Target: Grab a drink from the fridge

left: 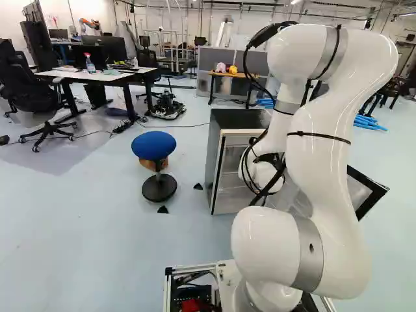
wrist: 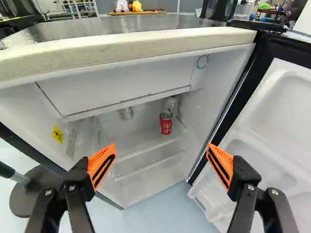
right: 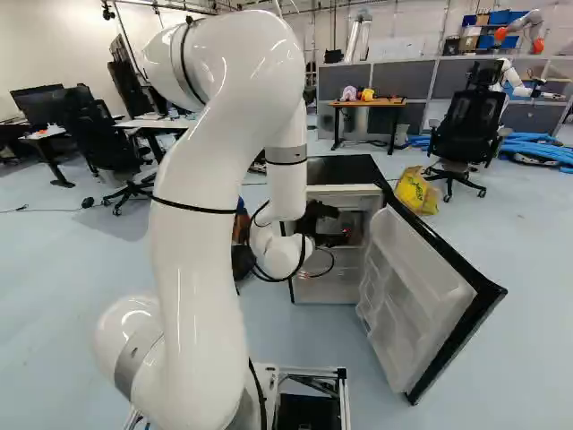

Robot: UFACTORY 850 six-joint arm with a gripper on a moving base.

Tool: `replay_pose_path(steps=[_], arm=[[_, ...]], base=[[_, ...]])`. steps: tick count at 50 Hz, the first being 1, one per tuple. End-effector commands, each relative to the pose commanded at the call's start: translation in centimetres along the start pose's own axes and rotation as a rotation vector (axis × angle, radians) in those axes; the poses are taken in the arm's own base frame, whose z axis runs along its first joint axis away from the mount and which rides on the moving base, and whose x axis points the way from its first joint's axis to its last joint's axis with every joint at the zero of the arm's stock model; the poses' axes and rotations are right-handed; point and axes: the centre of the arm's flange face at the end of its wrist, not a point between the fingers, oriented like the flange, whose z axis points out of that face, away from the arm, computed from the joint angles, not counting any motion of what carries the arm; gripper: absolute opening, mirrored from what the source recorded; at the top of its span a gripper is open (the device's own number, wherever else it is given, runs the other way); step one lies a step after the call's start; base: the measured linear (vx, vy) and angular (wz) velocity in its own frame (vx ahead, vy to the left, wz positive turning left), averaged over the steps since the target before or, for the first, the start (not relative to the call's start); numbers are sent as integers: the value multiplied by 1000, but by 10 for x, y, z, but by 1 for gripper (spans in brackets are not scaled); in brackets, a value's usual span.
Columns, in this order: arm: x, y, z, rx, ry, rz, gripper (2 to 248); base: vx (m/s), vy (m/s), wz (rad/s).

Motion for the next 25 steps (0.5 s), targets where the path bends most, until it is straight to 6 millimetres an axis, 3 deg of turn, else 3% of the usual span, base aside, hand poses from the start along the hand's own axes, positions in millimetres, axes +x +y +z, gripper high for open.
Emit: replay_pose_path(steps=[25], arm=[[-21,-3,31,59,-30,-17,247]], base=[[0,0,0]])
